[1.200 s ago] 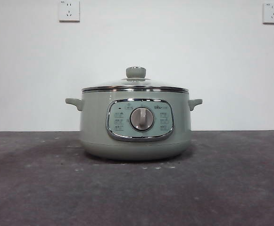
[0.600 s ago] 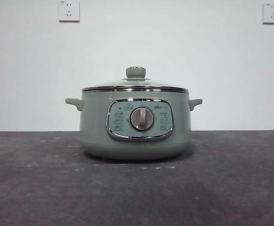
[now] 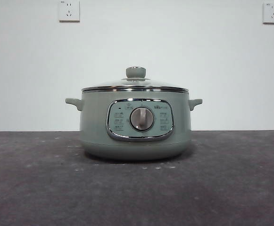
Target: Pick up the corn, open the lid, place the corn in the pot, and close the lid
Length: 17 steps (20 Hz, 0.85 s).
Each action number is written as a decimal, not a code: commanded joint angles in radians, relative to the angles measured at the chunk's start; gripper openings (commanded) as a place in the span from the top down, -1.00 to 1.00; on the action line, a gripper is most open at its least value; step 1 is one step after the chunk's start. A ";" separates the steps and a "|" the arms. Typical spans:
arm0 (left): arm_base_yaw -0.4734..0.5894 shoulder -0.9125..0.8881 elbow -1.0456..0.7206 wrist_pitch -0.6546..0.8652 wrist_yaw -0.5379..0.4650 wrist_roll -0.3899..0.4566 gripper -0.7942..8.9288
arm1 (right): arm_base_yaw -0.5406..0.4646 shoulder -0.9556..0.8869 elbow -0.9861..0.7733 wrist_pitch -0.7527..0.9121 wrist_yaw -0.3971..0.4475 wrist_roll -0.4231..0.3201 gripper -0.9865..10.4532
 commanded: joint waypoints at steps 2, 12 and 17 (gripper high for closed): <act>0.002 0.011 -0.010 0.006 0.000 -0.014 0.84 | 0.001 -0.001 -0.008 -0.026 0.005 0.007 0.83; 0.002 0.060 -0.010 0.006 0.000 -0.014 0.84 | 0.001 -0.001 -0.008 -0.026 0.005 0.007 0.83; 0.002 0.066 -0.010 0.006 0.000 -0.014 0.84 | -0.108 -0.004 -0.019 0.097 0.161 -0.078 0.83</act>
